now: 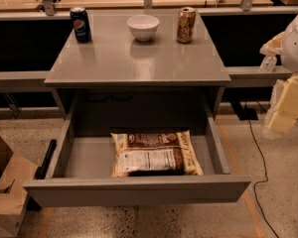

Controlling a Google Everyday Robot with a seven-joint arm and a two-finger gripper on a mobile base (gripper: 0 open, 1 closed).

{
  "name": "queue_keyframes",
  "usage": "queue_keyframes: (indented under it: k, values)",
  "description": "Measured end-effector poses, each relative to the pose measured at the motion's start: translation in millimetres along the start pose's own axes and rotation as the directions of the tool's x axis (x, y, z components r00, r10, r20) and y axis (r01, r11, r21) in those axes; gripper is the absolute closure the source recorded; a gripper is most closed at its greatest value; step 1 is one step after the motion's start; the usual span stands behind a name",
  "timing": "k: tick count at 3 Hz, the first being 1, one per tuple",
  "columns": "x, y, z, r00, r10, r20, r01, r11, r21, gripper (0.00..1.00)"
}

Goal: Pick brown chip bag from top drawer and place on counter

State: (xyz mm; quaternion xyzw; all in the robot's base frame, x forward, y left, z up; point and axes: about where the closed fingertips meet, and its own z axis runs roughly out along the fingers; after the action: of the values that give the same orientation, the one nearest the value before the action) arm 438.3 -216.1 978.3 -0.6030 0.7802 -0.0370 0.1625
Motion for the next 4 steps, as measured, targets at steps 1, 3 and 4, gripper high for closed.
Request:
queue_keyframes:
  k: [1,3,4]
  values:
    - [0,0,0,1.000,0.000,0.000,0.000,1.0000,0.000,0.00]
    - [-15,-31,50,0.983,0.181,0.012,-0.182,0.9792,0.090,0.00]
    - [-16,-34,50,0.961,0.275,0.027,-0.277,0.9553,0.104,0.00]
